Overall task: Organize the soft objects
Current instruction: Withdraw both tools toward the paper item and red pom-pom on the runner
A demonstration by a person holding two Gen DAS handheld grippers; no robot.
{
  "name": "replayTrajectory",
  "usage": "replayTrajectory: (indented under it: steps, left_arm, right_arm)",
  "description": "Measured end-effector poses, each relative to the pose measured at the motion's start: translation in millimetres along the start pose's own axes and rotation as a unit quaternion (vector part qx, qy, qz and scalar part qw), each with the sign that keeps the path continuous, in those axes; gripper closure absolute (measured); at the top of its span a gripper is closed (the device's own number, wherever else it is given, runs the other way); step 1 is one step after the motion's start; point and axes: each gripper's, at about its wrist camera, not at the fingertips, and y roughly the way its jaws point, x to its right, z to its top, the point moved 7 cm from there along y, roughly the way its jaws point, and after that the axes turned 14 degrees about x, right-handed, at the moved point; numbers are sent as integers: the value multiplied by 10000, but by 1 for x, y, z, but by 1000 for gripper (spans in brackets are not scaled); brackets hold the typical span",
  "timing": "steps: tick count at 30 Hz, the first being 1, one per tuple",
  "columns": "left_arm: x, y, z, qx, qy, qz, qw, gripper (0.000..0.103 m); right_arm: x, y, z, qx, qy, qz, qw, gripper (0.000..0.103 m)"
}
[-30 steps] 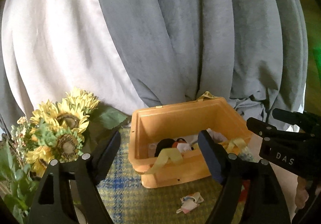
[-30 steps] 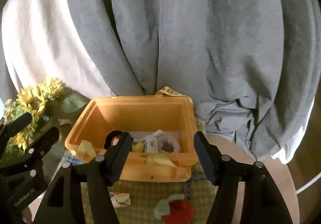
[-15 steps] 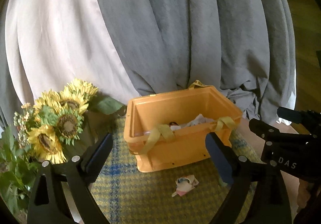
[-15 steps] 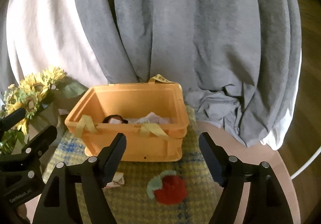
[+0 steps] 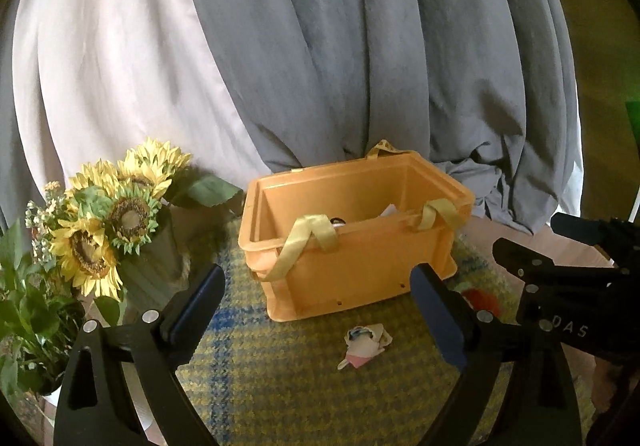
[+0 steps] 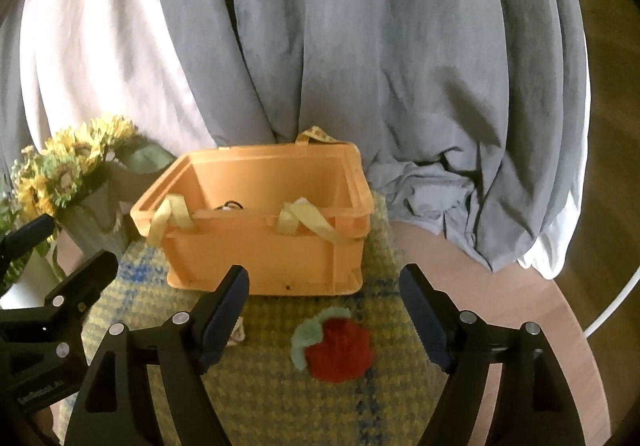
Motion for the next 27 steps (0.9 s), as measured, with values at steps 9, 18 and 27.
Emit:
replayTrajectory:
  steps: [9, 18, 27]
  left_arm:
    - [9, 6, -31, -226, 87, -106, 9996, 10]
    - [19, 22, -57, -430, 198, -259, 9985, 11]
    - [28, 48, -87, -754, 330, -517, 9953, 11]
  right_arm:
    - [3, 6, -28, -167, -90, -68, 9998, 25]
    - [2, 21, -56, -439, -122, -11, 9990, 25]
    - [5, 49, -82, -826, -213, 3, 9964, 25]
